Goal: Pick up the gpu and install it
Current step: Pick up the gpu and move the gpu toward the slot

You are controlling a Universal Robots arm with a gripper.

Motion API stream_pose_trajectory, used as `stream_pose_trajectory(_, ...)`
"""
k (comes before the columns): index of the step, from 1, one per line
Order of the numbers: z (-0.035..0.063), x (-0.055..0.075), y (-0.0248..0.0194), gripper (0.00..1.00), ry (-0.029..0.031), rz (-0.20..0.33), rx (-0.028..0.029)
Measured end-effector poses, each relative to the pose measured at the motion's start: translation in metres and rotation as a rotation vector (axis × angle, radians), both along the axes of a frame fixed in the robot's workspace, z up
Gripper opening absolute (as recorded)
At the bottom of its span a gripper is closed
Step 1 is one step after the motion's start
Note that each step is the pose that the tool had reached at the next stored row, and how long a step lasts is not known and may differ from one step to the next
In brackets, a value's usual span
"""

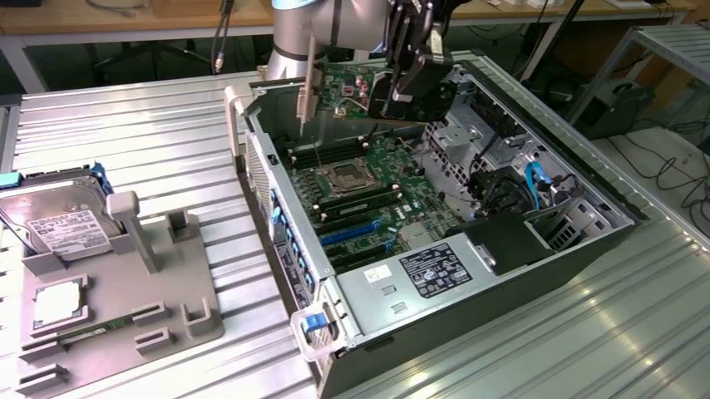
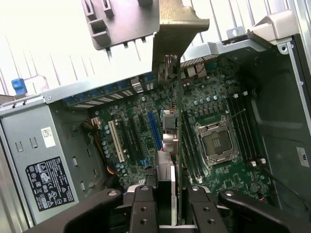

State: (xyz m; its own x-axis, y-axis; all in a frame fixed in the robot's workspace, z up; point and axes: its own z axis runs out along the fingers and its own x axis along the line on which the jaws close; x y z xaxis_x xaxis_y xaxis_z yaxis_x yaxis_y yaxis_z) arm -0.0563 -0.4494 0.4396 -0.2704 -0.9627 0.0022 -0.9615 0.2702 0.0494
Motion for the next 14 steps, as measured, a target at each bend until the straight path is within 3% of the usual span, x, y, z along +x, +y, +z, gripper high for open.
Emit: stream_pose_trajectory(14, 0.0, 0.0, -0.0001, 0.28, -0.0001, 0.123, 0.0)
